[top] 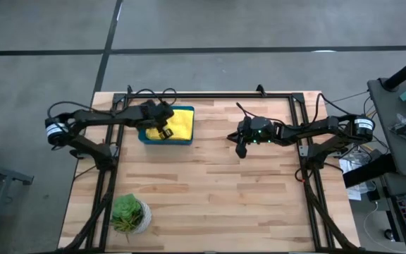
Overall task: Fold microfiber towels
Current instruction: Put the yellow microfiber towel into the blue bin, then return to Home Position
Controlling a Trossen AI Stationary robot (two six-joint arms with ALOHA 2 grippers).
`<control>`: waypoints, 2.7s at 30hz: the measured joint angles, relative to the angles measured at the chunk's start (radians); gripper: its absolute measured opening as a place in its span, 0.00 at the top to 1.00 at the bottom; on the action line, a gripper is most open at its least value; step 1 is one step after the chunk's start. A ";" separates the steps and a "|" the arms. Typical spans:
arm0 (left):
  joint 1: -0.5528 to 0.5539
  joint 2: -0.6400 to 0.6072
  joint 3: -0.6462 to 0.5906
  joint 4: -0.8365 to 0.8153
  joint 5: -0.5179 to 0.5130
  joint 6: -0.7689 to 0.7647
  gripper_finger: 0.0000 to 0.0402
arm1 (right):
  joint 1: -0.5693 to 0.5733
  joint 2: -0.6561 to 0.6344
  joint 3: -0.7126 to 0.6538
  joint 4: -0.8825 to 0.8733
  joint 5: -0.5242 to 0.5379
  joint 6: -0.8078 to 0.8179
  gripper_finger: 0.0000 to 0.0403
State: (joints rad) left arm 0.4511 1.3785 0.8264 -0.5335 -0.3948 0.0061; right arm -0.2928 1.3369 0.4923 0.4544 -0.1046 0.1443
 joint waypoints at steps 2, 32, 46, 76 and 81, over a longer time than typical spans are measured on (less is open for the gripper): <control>0.019 0.009 -0.028 0.008 -0.002 -0.019 0.98 | 0.000 0.000 0.000 0.000 0.000 0.011 0.93; -0.498 -0.554 -0.295 0.509 0.110 0.055 1.00 | 0.127 -0.449 -0.174 0.011 0.001 -0.347 0.93; -0.547 -0.939 -0.617 0.760 0.109 0.063 1.00 | 0.129 -0.944 -0.419 0.097 -0.082 -0.320 0.93; -0.547 -1.298 -0.819 0.709 0.105 0.028 1.00 | 0.129 -1.315 -0.480 -0.364 -0.082 -0.182 0.93; -0.547 -1.271 -0.820 0.708 0.104 0.028 1.00 | 0.129 -1.305 -0.480 -0.414 -0.076 -0.182 0.93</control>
State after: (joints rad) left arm -0.0963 0.1072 0.0067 0.1749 -0.2907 0.0338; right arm -0.1638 0.0315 0.0124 0.0406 -0.1806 -0.0375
